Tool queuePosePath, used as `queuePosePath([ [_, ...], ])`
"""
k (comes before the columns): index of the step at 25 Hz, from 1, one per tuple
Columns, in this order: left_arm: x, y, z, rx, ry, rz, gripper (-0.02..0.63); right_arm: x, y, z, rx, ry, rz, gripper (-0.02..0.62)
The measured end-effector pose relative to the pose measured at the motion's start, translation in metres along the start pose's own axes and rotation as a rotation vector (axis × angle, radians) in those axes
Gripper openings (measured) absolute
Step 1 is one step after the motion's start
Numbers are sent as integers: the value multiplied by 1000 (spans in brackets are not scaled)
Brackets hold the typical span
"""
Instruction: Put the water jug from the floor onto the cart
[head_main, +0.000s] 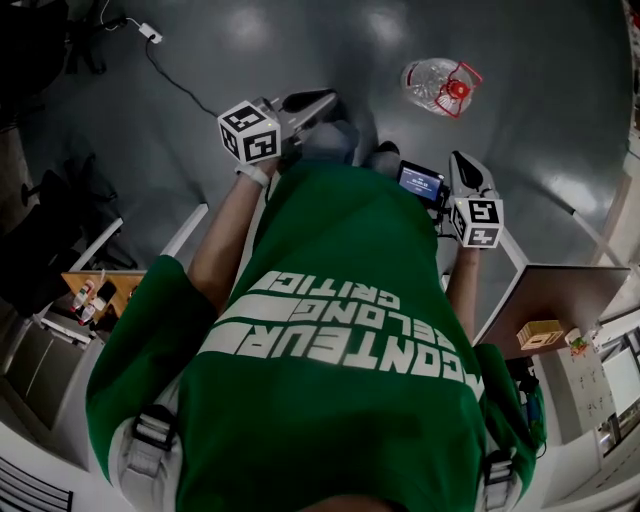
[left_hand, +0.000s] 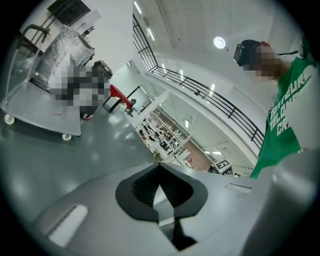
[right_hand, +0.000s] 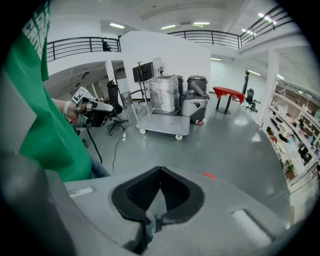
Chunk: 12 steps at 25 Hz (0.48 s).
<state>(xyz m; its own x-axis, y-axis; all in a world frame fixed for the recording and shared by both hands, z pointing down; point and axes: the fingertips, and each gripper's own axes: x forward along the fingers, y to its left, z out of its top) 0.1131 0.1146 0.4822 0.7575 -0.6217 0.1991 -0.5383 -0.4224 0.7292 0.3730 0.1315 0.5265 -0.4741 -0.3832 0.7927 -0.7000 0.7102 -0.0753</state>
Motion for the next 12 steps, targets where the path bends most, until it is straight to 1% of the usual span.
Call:
queuePosePath([
  [2, -3, 4, 6, 6, 7, -5, 9, 0, 1, 2, 0, 1, -10, -6],
  [6, 0, 9, 13, 19, 34, -18, 9, -4, -10, 4, 37, -8, -46, -6],
  [12, 31, 1, 19, 36, 68, -51, 9, -1, -43, 0, 64, -14, -72, -6],
])
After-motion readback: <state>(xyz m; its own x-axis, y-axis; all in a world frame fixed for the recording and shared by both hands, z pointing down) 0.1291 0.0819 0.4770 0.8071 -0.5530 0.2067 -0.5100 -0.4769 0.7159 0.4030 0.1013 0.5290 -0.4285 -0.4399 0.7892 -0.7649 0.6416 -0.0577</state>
